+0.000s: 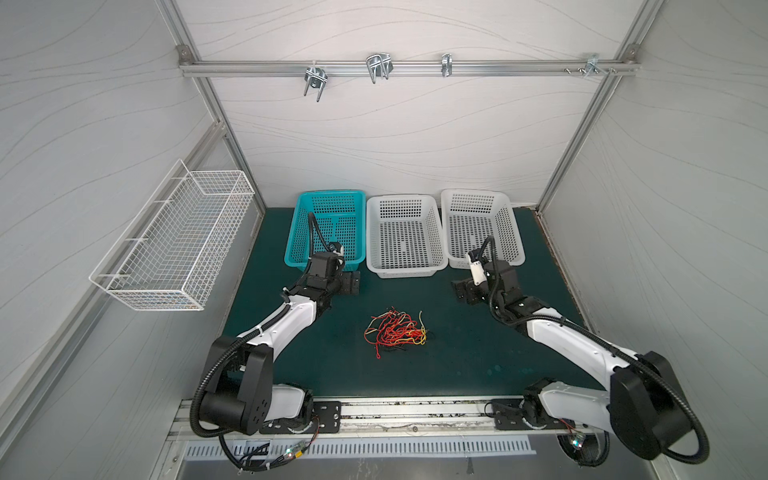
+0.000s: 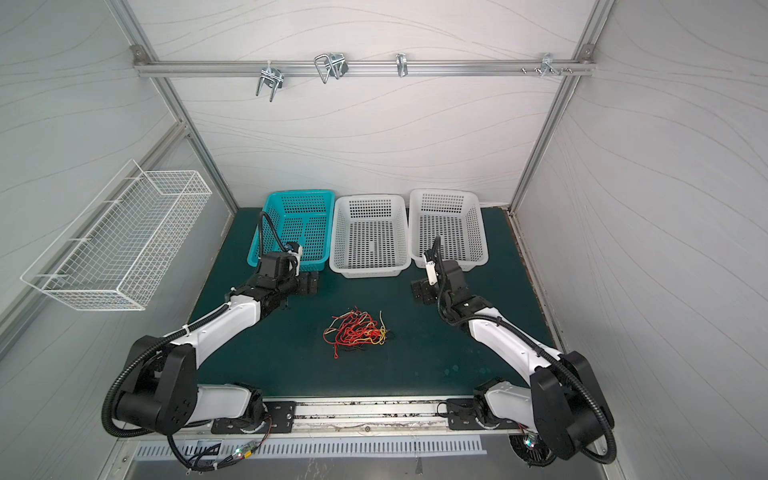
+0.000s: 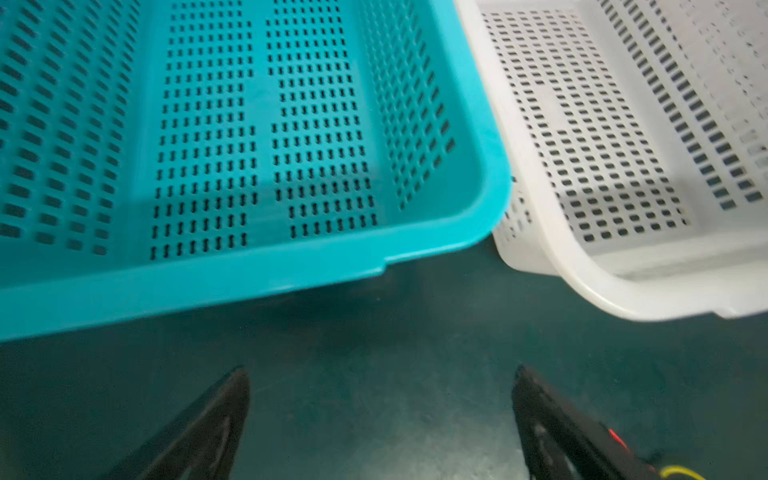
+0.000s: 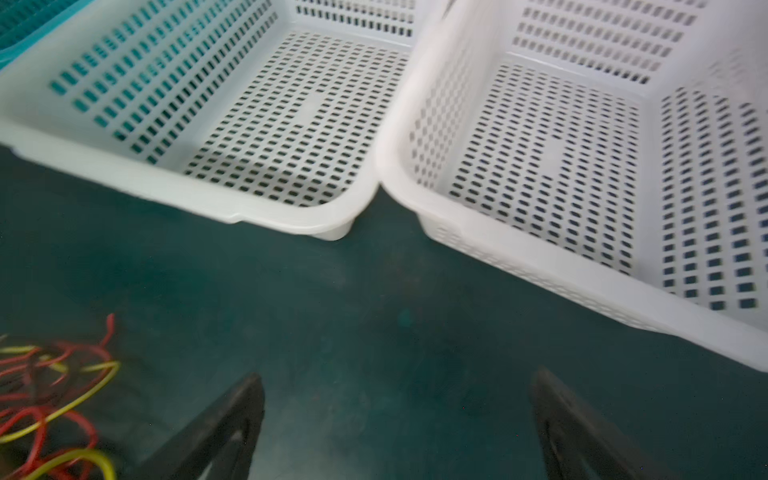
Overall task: Untangle the cables
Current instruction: 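Move both grippers toward the tangled red, yellow and black wire bundle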
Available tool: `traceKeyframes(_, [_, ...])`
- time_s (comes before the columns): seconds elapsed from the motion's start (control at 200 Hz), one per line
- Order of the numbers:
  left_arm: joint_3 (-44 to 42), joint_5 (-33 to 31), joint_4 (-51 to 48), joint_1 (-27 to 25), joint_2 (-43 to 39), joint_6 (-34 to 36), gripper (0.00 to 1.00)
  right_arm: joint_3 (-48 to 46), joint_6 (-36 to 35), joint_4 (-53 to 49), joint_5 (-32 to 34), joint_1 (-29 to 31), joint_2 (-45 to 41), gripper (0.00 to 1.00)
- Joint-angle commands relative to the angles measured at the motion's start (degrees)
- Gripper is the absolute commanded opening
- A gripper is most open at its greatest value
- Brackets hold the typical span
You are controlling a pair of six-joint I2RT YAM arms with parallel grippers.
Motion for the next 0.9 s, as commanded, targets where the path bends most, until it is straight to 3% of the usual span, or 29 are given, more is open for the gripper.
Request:
traceKeyframes(0.0, [1.4, 2.1, -0.1, -3.6, -1.5, -3.0, 0.99, 3.2, 0.0, -6.6, -2.6, 4.4, -0.8, 0.99])
traceKeyframes(0.265, [-3.1, 5.0, 6.4, -10.5, -6.0, -11.9, 1.0, 8.5, 1.5, -10.4, -6.5, 14.7, 2.8, 0.95])
traceKeyframes(0.46, [-10.5, 0.8, 15.1, -15.2, -14.5, -16.8, 1.0, 10.1, 5.4, -11.1, -10.4, 19.0, 5.6, 0.89])
traceKeyframes(0.615, [-10.8, 0.7, 10.3, -15.4, -18.3, -18.5, 1.0, 8.4, 8.8, -10.5, -10.8, 22.0, 5.8, 0.83])
traceKeyframes(0.82, [-11.2, 4.6, 9.3, -15.4, -18.1, -20.2, 1.0, 6.0, 12.4, -11.5, -10.5, 24.7, 6.6, 0.69])
traceKeyframes(0.896, [-12.3, 3.9, 11.0, -15.4, -18.1, -21.9, 1.0, 4.4, 13.6, -11.0, -10.8, 24.8, 6.4, 0.57])
